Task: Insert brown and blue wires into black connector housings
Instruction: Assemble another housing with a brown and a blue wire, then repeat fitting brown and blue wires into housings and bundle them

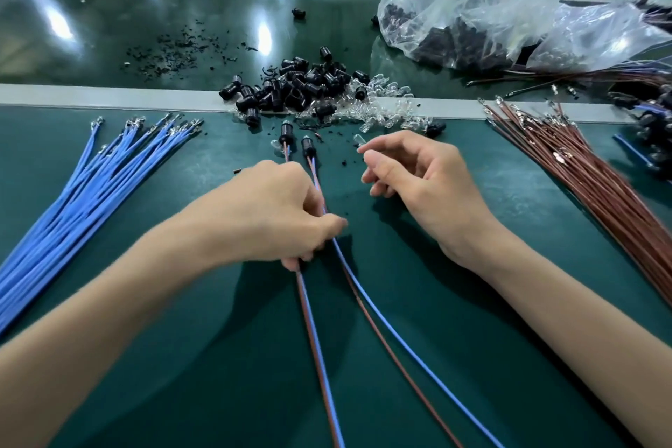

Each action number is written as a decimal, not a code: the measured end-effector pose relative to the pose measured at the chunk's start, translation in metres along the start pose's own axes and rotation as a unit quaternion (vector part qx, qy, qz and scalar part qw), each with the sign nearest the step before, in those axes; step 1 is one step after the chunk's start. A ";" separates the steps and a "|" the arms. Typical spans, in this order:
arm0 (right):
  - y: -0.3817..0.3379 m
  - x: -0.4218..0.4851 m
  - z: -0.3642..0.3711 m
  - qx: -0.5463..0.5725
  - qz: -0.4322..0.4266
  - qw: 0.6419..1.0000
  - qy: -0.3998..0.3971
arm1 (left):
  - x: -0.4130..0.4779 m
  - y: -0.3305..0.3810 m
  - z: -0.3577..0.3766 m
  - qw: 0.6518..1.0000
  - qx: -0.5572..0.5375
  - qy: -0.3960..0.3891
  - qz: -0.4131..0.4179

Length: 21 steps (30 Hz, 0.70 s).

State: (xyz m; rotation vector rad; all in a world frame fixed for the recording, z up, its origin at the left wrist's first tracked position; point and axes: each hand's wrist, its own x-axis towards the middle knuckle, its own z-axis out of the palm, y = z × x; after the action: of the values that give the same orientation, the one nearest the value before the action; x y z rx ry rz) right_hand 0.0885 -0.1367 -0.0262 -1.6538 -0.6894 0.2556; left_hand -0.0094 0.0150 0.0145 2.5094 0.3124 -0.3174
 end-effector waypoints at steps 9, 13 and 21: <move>-0.009 -0.005 0.000 -0.074 -0.036 0.995 -0.047 | 0.059 -0.041 -0.034 0.899 0.052 0.434 -0.024; -0.014 -0.018 0.007 -0.235 -0.176 0.940 -0.172 | 0.082 -0.061 -0.021 0.894 0.071 0.436 -0.076; -0.015 -0.021 0.010 -0.299 -0.233 0.909 -0.174 | 0.081 -0.071 -0.016 0.898 0.102 0.425 -0.045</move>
State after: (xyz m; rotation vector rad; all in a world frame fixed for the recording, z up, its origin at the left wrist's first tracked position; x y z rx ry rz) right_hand 0.0625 -0.1395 -0.0182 -1.9682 -1.5249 -0.0209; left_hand 0.0490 0.0937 -0.0333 2.7040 0.7620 0.7880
